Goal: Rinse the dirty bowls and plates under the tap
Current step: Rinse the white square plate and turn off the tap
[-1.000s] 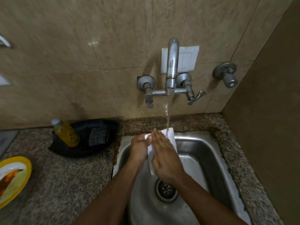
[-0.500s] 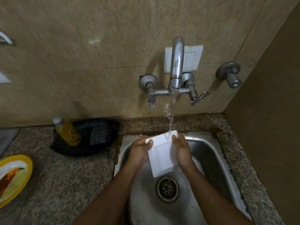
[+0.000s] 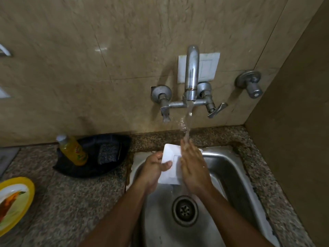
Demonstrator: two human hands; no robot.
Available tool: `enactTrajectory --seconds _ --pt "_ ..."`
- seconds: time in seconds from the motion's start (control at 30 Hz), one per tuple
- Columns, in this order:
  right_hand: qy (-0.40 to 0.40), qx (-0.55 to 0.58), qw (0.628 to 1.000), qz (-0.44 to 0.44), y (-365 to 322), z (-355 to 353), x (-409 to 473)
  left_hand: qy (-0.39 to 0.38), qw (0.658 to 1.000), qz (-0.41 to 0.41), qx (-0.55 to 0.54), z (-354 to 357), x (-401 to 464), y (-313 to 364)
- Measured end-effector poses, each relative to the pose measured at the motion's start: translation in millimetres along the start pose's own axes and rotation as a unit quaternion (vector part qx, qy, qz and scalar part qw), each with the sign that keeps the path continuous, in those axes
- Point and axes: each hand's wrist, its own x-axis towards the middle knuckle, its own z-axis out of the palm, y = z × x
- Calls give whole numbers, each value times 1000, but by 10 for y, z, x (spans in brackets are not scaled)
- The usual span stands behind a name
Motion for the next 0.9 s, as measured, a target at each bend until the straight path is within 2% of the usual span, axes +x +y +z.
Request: enactTrajectory --seconds 0.03,0.13,0.27,0.37,0.4,0.5,0.63,0.73,0.83,0.9 --pt "-6 0 1000 13 -27 19 -15 11 1000 -1 6 -2 6 -32" --pt "-34 -2 998 -57 -108 90 -80 35 999 10 13 18 29 -86" --pt "4 -2 999 42 123 74 -72 48 999 -8 6 8 14 -88" --pt "-36 -13 998 -46 -18 109 -170 41 999 -9 18 9 35 -120" --pt "-35 -5 998 -48 7 116 -187 40 999 -14 26 26 31 -132" --pt "2 -13 1000 24 171 82 -184 38 999 -29 23 80 -1 -183" --pt "-36 -30 997 -53 150 127 -259 34 999 -31 -4 98 -44 -284" --pt "-4 -28 999 16 302 83 -232 28 996 -43 -69 90 -98 -321" --pt "-14 -35 999 -4 281 122 -286 25 992 -38 -113 101 -122 -360" --pt "32 43 997 49 272 123 -264 21 990 -40 -130 116 -133 -373"
